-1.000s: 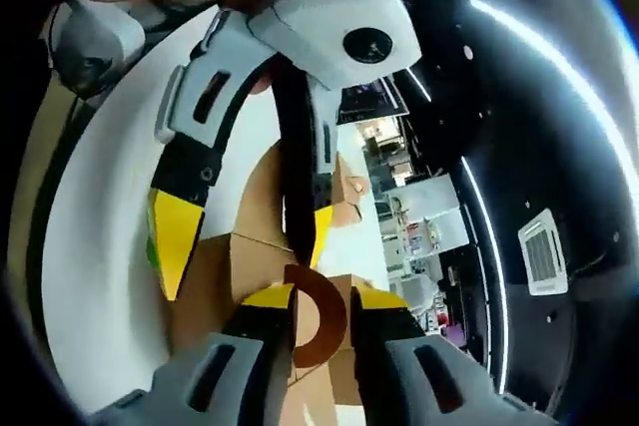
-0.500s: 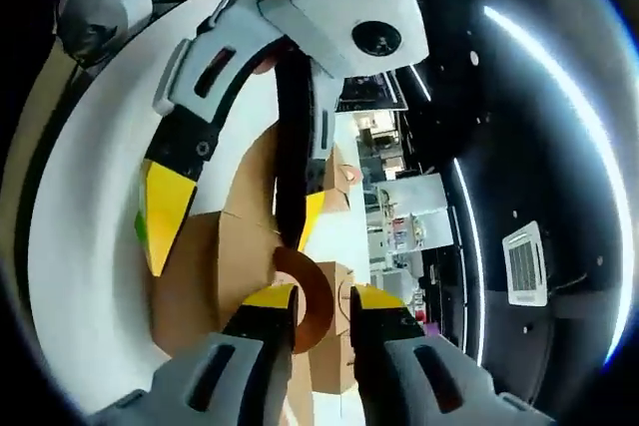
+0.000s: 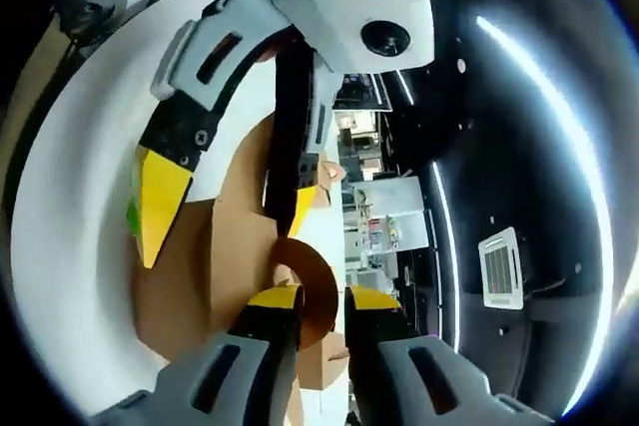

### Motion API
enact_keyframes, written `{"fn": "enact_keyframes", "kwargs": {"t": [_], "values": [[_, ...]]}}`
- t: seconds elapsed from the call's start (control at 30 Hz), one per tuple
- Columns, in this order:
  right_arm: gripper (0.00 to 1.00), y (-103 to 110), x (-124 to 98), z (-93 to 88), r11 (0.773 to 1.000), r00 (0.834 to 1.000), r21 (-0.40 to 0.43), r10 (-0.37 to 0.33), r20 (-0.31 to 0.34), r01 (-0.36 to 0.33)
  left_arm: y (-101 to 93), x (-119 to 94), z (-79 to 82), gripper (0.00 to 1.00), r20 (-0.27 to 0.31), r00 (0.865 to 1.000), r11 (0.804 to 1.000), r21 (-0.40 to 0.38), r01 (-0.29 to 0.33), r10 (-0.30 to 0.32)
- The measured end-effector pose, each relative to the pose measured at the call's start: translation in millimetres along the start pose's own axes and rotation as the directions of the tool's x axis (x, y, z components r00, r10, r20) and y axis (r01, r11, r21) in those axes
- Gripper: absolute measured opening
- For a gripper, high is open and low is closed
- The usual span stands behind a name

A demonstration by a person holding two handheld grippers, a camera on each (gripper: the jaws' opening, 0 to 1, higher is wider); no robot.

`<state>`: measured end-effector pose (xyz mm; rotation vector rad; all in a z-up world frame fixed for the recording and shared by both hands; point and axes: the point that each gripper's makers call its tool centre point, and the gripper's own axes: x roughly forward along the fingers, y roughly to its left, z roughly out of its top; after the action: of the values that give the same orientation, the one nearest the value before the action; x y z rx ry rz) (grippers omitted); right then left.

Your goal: Pick up one paper box from the group, open the paper box, and remove the item inside

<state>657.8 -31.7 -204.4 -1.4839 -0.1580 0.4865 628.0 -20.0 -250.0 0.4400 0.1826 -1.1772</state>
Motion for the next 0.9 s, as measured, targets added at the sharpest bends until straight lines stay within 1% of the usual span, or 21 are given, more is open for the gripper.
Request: {"fn": "enact_keyframes", "kwargs": {"t": [0.17,0.23,0.3,0.47,0.67,0.73,0.77,0.8,0.87,0.9], "values": [[0.18,-0.6,-4.0,1.9,1.0,1.0,-0.005,-0.017,0.005,0.017,-0.1,2.4,1.3,0.53,-0.016,0.999,1.0,0.009,-0.029,0.029],[0.18,0.7,-4.6,1.5,1.0,1.0,-0.011,-0.021,0.004,0.022,-0.1,3.4,0.9,0.52,-0.029,0.999,0.999,0.024,-0.039,0.04],[0.18,1.2,-6.3,3.2,0.999,1.0,-0.037,-0.028,0.012,0.029,2.5,4.2,-0.5,0.51,-0.057,0.997,0.997,0.053,-0.058,0.061],[0.18,-0.5,-7.9,4.8,0.997,0.999,-0.059,-0.045,0.02,0.046,2.2,5.5,-1.8,0.51,-0.084,0.994,0.995,0.081,-0.065,0.071],[0.17,0.5,-8.8,5.5,0.996,0.998,-0.073,-0.057,0.02,0.058,1.8,7.9,-2.5,0.51,-0.099,0.991,0.993,0.087,-0.085,0.093],[0.16,2.0,-8.6,4.7,0.996,0.999,-0.073,-0.05,0.019,0.051,0.5,8.9,-3.1,0.53,-0.109,0.989,0.991,0.099,-0.093,0.103],[0.16,5.1,-7.5,3.9,0.997,0.999,-0.075,-0.031,0.019,0.032,0.4,10.0,-4.1,0.53,-0.119,0.987,0.988,0.119,-0.096,0.111],[0.16,7.0,-6.0,2.3,0.997,1.0,-0.078,-0.021,0.015,0.022,0.6,11.3,-4.0,0.54,-0.123,0.986,0.988,0.122,-0.099,0.113],[0.16,3.7,-7.3,1.4,0.995,0.999,-0.087,-0.038,0.013,0.039,0.8,11.4,-4.2,0.54,-0.128,0.985,0.987,0.128,-0.097,0.114],[0.16,0.6,-8.7,1.4,0.996,0.999,-0.072,-0.047,0.018,0.048,0.6,11.2,-4.0,0.54,-0.128,0.985,0.987,0.129,-0.095,0.111]]}}
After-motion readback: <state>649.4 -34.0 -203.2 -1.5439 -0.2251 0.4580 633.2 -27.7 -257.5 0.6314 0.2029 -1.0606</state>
